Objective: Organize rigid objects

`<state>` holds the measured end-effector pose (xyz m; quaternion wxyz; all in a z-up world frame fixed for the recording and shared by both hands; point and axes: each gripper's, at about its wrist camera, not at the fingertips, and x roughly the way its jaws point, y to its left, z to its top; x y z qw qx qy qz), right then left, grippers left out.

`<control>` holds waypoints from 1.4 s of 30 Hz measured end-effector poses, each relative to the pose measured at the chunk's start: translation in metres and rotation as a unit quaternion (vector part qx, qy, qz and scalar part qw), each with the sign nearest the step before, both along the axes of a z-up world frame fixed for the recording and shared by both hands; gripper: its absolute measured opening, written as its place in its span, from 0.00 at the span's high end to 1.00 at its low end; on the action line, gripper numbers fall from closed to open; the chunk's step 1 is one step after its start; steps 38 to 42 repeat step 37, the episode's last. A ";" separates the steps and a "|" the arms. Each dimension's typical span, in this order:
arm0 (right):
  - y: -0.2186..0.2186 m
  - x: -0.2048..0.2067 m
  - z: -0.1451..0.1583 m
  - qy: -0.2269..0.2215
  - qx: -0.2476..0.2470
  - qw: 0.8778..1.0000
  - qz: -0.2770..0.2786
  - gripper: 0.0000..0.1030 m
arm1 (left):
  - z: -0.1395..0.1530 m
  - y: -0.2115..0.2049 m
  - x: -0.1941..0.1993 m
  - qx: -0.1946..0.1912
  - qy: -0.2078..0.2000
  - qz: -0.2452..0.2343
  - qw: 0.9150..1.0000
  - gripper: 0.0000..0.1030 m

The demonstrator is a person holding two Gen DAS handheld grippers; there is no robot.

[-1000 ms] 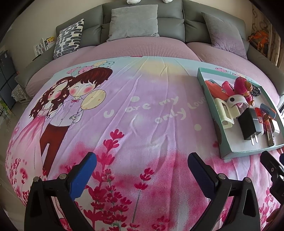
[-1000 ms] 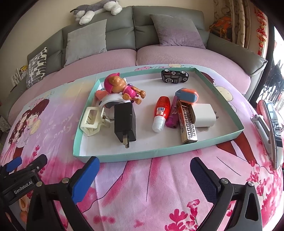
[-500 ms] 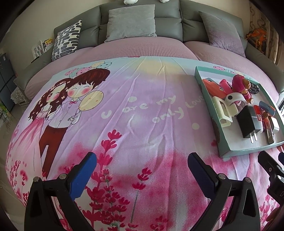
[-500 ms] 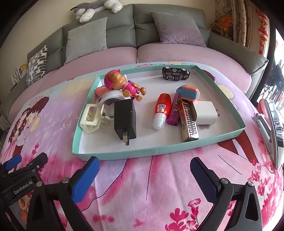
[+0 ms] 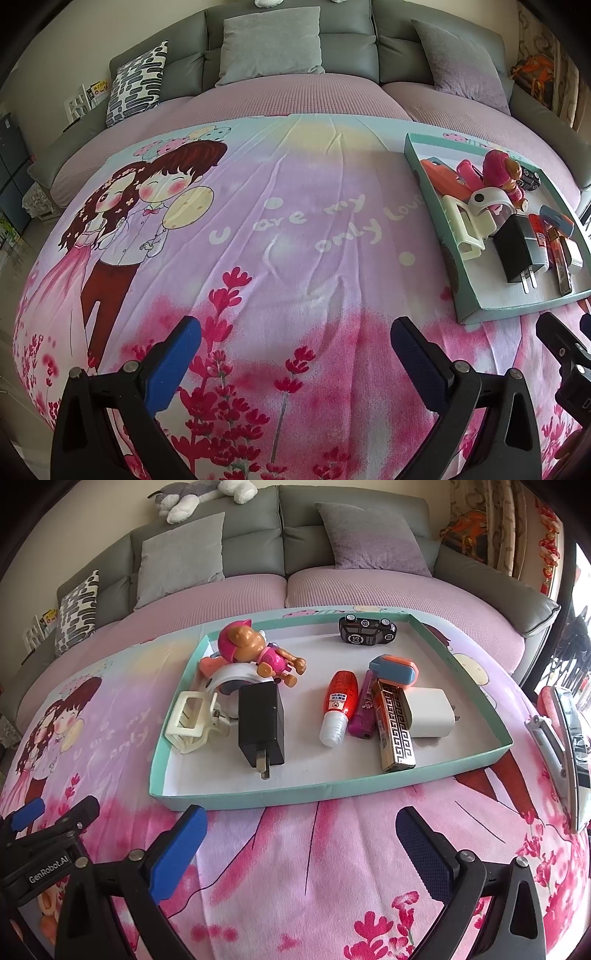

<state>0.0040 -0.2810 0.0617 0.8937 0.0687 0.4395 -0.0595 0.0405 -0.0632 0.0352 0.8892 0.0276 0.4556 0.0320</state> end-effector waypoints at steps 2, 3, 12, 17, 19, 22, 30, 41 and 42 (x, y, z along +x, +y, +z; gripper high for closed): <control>0.000 0.000 0.000 0.000 0.000 1.000 0.000 0.00 | 0.000 0.000 0.000 0.000 0.000 0.000 1.000 0.01; 0.000 0.000 0.000 0.000 0.000 1.000 0.001 0.00 | 0.000 0.000 0.000 0.000 0.000 0.000 1.000 0.01; 0.001 0.001 -0.001 0.002 -0.001 1.000 0.001 0.00 | -0.002 0.000 0.000 0.003 0.003 -0.001 1.000 0.01; 0.001 0.000 -0.001 0.002 -0.001 1.000 0.001 0.00 | -0.002 0.000 0.000 0.003 0.003 -0.001 1.000 0.01; 0.001 0.000 -0.001 0.003 -0.001 1.000 0.001 0.00 | -0.002 0.000 0.000 0.004 0.003 -0.001 1.000 0.01; 0.001 0.000 -0.001 0.003 -0.001 1.000 0.001 0.00 | -0.002 0.000 0.000 0.004 0.004 -0.002 1.000 0.01; 0.002 0.001 -0.002 0.004 -0.001 1.000 0.001 0.00 | -0.002 0.000 0.000 0.006 0.002 -0.001 1.000 0.01; 0.002 0.001 -0.002 0.003 -0.001 1.000 0.001 0.00 | 0.000 -0.001 -0.003 0.011 -0.004 -0.003 1.000 0.01; 0.002 0.001 -0.002 0.003 -0.001 1.000 0.001 0.00 | 0.000 -0.001 -0.003 0.011 -0.004 -0.003 1.000 0.01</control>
